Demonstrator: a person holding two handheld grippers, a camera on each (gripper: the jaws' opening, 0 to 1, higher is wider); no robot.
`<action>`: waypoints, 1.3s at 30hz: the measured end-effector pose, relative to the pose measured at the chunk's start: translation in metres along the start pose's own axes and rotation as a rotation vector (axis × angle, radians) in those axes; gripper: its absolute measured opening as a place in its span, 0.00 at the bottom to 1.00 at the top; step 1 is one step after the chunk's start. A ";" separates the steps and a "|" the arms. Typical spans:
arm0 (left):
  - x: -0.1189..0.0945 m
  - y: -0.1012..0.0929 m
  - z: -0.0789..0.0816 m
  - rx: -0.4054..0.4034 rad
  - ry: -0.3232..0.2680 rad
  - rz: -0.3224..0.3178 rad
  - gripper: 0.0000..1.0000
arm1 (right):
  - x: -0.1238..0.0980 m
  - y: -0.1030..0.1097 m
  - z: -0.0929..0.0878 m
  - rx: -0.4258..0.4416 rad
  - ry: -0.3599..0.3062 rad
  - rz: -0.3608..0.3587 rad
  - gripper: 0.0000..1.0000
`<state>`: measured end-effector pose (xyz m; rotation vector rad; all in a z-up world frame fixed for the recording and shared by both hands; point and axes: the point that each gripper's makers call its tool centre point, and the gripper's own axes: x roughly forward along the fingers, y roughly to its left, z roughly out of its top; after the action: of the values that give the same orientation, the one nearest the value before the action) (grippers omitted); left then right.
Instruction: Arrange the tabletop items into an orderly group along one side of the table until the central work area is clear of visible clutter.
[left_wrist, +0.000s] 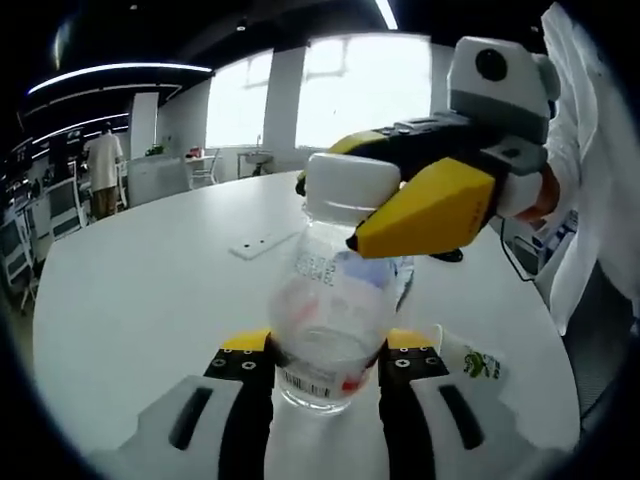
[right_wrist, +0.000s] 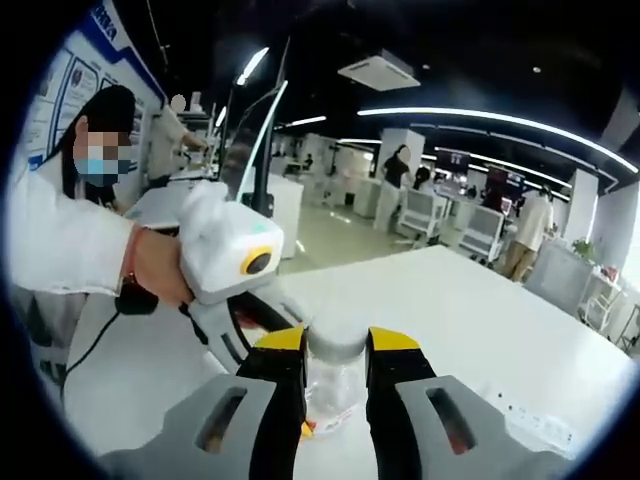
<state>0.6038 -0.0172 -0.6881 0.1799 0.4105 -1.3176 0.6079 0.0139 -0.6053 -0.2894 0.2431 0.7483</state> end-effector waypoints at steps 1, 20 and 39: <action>0.000 0.000 0.000 -0.003 -0.002 -0.001 0.40 | 0.000 0.000 0.000 0.001 0.001 -0.001 0.19; 0.002 0.000 -0.008 -0.043 0.029 0.006 0.42 | -0.004 -0.001 -0.002 0.016 -0.006 0.002 0.21; -0.001 -0.007 -0.008 -0.088 0.036 0.012 0.52 | -0.010 -0.008 -0.002 0.065 -0.013 -0.003 0.28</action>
<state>0.5953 -0.0154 -0.6943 0.1327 0.4963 -1.2833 0.6055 0.0015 -0.6021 -0.2230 0.2542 0.7373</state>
